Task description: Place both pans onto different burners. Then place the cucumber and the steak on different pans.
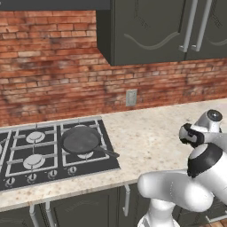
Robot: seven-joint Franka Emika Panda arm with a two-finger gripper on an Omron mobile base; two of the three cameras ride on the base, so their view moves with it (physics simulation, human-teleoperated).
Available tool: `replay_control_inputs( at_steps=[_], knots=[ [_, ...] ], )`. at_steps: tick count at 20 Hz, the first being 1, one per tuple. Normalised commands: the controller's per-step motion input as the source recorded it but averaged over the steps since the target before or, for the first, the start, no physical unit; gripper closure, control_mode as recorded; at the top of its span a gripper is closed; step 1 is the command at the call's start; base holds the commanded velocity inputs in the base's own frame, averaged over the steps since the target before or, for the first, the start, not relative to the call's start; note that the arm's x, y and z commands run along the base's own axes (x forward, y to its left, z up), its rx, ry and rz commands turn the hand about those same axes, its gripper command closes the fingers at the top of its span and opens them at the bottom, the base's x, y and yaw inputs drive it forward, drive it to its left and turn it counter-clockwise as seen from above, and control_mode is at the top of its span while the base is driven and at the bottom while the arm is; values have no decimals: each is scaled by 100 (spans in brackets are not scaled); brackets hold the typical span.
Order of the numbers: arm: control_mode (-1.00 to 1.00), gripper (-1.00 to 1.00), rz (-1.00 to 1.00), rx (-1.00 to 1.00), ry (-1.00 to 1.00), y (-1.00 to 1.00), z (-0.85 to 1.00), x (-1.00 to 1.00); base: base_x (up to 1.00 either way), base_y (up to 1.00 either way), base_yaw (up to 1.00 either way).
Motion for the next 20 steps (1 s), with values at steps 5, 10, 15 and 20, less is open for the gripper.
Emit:
replay_control_inputs(
  at_steps=[5,10,15,20],
  knots=[
    [-100,-100,0,2,2,-16,-22,17,0,0,0],
    [-100,-100,0,5,3,-19,-20,14,0,0,0],
    [-100,-100,0,5,3,-8,-20,17,0,0,0],
    [-100,-100,0,4,3,0,-22,21,0,0,0]
  ],
)
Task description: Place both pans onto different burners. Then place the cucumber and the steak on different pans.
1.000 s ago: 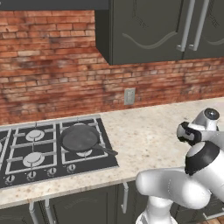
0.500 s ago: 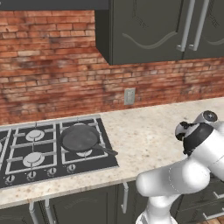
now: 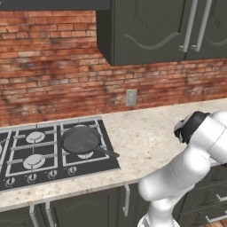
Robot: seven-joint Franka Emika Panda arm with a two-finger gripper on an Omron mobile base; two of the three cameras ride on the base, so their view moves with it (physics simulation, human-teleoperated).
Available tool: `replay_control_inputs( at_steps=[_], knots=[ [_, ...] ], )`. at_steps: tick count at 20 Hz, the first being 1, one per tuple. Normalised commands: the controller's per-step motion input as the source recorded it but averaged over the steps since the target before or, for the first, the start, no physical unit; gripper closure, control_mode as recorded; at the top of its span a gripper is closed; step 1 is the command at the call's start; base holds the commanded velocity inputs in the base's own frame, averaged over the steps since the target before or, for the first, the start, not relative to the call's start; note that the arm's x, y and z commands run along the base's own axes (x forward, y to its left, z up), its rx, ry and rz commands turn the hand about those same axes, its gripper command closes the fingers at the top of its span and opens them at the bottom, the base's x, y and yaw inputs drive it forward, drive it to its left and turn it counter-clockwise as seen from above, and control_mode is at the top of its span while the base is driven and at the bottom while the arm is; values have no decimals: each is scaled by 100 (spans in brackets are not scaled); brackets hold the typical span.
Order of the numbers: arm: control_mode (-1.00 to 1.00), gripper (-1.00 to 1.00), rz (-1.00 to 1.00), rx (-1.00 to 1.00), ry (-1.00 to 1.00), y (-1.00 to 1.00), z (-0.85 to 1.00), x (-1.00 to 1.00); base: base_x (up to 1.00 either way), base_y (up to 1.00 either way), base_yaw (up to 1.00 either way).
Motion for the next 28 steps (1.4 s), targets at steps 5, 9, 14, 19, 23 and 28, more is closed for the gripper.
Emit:
replay_control_inputs(
  at_steps=[5,9,14,19,23,28],
  knots=[
    [-100,-100,0,4,3,0,-23,21,0,0,0],
    [-100,-100,0,2,2,0,-22,16,0,0,0],
    [-100,100,0,0,-1,0,-4,1,0,0,0],
    [-100,100,8,1,-8,2,32,-20,0,0,0],
    [-100,100,14,0,-13,32,60,-34,0,0,0],
    [-100,100,17,-6,-16,58,79,-42,0,0,0]
  ],
)
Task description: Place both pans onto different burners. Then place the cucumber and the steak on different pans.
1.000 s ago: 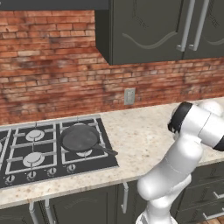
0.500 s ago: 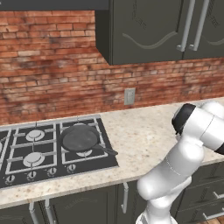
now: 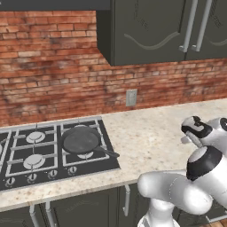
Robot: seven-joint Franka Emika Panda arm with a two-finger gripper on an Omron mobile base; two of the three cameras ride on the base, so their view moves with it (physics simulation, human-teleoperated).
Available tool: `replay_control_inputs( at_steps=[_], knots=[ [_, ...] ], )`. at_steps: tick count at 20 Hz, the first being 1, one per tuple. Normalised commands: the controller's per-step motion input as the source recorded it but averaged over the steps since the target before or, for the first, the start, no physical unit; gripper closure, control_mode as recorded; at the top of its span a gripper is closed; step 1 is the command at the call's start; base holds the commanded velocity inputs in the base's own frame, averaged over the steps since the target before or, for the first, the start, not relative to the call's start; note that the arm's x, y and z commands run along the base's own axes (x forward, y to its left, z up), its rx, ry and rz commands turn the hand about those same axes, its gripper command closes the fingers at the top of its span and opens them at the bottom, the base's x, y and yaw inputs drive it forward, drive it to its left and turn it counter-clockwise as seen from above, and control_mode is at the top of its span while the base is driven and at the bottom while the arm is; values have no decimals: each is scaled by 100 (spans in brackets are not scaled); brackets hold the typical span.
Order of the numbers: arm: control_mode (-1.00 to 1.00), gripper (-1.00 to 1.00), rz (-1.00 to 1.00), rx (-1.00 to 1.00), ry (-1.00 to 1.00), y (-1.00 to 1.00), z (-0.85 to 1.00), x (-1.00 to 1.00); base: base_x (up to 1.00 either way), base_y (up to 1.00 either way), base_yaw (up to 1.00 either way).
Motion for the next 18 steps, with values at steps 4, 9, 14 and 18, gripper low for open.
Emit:
replay_control_inputs(
  at_steps=[4,9,14,18],
  knots=[
    [-100,100,17,-12,-12,77,93,-25,0,0,0],
    [-100,100,17,-14,-3,78,96,-5,0,0,0],
    [-100,100,26,-16,0,84,67,-5,0,0,0],
    [-100,100,25,-15,0,87,64,-9,0,0,0]
  ],
)
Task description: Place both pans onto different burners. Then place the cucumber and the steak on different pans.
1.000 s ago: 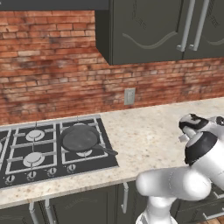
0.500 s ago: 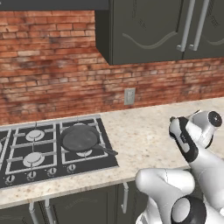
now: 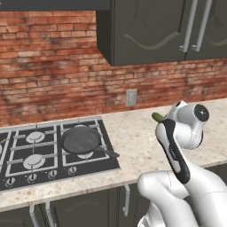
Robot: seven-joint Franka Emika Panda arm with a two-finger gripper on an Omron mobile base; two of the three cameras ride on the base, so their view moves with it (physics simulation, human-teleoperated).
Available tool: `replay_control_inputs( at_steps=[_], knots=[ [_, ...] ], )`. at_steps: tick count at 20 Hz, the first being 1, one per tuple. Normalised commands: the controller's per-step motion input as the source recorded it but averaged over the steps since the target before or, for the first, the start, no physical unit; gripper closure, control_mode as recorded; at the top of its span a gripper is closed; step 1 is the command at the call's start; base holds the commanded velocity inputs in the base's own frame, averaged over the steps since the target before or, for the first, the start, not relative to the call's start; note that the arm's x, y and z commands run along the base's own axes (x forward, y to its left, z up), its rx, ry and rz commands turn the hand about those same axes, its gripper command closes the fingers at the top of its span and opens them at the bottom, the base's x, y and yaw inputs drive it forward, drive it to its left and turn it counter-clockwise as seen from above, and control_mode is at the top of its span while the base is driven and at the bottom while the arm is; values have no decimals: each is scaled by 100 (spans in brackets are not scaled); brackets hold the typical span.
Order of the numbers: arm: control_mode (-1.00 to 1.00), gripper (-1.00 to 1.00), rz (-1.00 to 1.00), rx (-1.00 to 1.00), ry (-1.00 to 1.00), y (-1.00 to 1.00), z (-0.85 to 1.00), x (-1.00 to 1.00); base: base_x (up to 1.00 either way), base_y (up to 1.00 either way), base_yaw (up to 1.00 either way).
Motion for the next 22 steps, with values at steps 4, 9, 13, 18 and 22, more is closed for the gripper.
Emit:
replay_control_inputs(
  at_steps=[4,9,13,18,22],
  knots=[
    [-100,100,23,-14,0,93,49,-9,0,0,0],
    [-100,100,17,-12,-1,91,17,-27,0,0,0],
    [-100,100,14,-14,-5,100,0,-36,0,0,0],
    [-100,100,16,-10,0,99,10,-7,0,0,0],
    [-100,100,8,-1,0,79,8,16,0,0,0]
  ],
)
